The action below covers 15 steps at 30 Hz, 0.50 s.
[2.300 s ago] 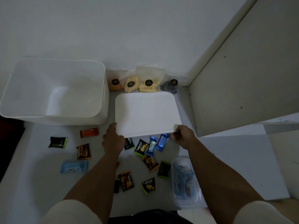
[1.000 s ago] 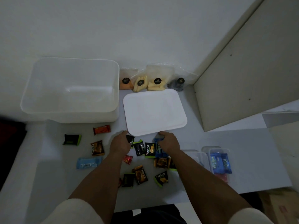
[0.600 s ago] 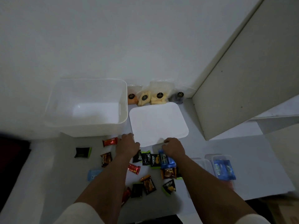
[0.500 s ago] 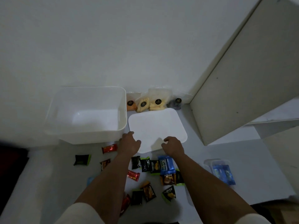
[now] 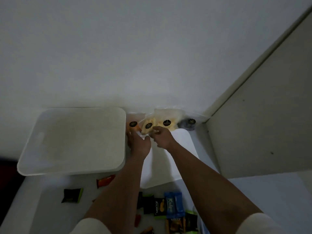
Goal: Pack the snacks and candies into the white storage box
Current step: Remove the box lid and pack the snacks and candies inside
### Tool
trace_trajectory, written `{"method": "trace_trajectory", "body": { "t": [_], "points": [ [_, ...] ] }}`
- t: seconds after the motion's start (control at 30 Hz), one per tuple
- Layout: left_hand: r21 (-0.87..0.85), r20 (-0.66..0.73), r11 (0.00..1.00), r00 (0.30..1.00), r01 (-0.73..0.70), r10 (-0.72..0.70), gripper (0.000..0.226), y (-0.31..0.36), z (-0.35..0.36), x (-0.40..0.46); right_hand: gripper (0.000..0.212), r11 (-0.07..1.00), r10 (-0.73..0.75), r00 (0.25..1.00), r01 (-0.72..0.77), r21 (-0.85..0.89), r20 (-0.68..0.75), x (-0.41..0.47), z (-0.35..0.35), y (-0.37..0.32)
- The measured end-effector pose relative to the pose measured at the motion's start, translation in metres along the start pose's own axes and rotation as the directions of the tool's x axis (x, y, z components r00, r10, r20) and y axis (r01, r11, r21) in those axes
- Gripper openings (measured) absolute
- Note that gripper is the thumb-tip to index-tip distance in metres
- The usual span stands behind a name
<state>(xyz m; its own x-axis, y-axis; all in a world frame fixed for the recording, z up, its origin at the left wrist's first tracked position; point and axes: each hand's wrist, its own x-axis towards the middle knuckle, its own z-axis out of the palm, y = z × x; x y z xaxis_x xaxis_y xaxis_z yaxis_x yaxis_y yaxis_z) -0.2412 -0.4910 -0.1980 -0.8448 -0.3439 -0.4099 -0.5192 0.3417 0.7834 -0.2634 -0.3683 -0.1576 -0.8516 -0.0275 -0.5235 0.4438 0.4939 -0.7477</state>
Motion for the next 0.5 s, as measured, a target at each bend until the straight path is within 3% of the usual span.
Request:
{"method": "trace_trajectory", "body": {
  "t": [0.07,0.2,0.33,0.5],
  "points": [
    [-0.012,-0.065,1.000,0.998,0.000,-0.001,0.081,-0.004,0.012,0.021,0.065,0.999,-0.024,1.000,0.024,-0.043,-0.011,0.012,0.005,-0.002],
    [-0.022,-0.148,1.000,0.989,0.014,-0.017,0.074,0.005,0.025,0.038,0.030,0.990,-0.047,0.984,0.023,-0.141,-0.170,0.029,0.008,0.004],
    [-0.105,-0.242,0.994,0.969,0.013,-0.039,0.063,0.026,0.022,0.036,0.038,0.991,-0.019,0.969,-0.016,-0.136,-0.248,0.041,0.011,0.002],
    [-0.190,-0.270,0.980,0.957,0.055,-0.106,0.060,0.034,0.019,0.038,0.042,1.000,-0.020,0.961,0.018,-0.012,-0.277,0.053,0.012,0.003]
  ]
}}
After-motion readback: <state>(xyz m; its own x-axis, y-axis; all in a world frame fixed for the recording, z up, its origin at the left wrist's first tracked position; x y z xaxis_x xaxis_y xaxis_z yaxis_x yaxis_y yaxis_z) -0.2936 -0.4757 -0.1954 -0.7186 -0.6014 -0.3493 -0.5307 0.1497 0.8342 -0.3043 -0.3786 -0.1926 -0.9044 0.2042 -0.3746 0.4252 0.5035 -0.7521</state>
